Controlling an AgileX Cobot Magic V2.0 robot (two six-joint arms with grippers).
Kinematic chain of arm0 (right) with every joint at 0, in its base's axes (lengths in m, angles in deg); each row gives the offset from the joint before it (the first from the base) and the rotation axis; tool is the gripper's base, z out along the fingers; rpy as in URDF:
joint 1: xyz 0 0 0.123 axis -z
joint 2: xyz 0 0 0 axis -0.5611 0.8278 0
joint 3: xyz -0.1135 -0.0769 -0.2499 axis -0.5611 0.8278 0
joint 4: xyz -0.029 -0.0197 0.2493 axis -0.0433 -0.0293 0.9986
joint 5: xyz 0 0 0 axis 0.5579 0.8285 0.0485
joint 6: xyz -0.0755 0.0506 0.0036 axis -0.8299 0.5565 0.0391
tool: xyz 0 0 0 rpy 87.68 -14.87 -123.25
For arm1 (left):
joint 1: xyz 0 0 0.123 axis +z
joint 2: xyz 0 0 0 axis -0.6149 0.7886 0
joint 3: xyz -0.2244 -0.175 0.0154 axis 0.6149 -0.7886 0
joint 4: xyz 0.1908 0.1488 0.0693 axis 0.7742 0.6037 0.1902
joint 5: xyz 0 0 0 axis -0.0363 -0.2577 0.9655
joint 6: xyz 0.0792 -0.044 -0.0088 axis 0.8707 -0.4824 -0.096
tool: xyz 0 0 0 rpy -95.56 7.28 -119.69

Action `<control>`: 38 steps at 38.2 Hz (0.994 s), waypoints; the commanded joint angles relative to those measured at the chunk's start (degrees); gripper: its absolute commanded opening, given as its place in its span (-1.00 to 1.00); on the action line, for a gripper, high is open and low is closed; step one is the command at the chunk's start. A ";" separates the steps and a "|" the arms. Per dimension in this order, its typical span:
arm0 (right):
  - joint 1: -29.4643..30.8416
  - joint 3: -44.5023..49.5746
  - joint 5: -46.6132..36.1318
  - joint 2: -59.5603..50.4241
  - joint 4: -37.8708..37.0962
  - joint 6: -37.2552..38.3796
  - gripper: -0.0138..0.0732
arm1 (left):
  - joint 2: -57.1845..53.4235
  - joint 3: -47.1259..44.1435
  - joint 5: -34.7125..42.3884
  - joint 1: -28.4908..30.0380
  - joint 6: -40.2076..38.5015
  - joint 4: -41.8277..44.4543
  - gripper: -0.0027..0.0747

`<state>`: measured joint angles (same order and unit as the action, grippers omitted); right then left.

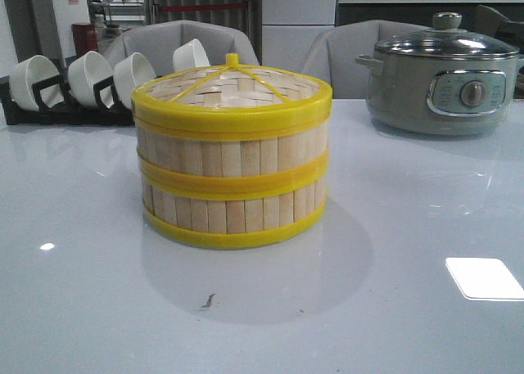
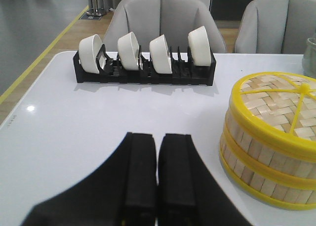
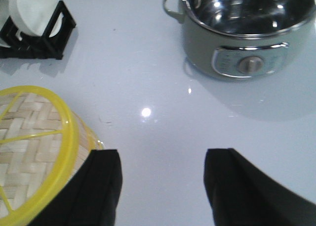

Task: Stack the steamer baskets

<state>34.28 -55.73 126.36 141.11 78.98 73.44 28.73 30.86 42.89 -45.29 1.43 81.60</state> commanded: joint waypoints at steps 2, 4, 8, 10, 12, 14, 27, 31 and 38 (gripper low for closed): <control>2.82 12.68 -12.40 -12.74 0.62 -0.28 0.43 | 0.24 1.58 4.82 -0.13 -0.57 0.07 -0.69; 4.00 18.18 -15.15 -16.92 0.62 -0.28 0.43 | 0.24 1.58 4.82 -0.13 -0.57 0.07 -0.69; 5.69 28.21 -19.65 -24.78 0.62 -0.28 0.43 | 0.24 1.58 4.82 -0.13 -0.57 0.07 -0.69; 6.30 32.75 -21.49 -28.25 0.56 -0.28 0.43 | 0.24 1.58 4.82 -0.13 -0.57 0.07 -0.69; 7.05 37.45 -23.39 -31.99 0.36 -0.33 0.43 | 0.24 1.58 4.82 -0.13 -0.57 0.07 -0.69; 7.76 41.62 -24.96 -35.54 0.36 -0.33 0.43 | 0.24 1.58 4.82 -0.13 -0.57 0.07 -0.69; 8.67 56.73 -30.26 -50.08 0.36 -0.33 -0.26 | 0.24 1.58 4.82 -0.13 -0.57 0.07 -0.69; 8.67 57.58 -30.37 -52.04 0.10 -0.33 -0.56 | 0.24 1.58 4.82 -0.13 -0.57 0.07 -0.69; 8.67 57.58 -31.44 -52.97 -1.13 -0.55 -0.56 | 0.24 1.58 4.82 -0.13 -0.57 0.07 -0.69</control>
<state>42.55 3.43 100.81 88.07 78.56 73.44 28.73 30.86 42.89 -45.29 1.43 81.60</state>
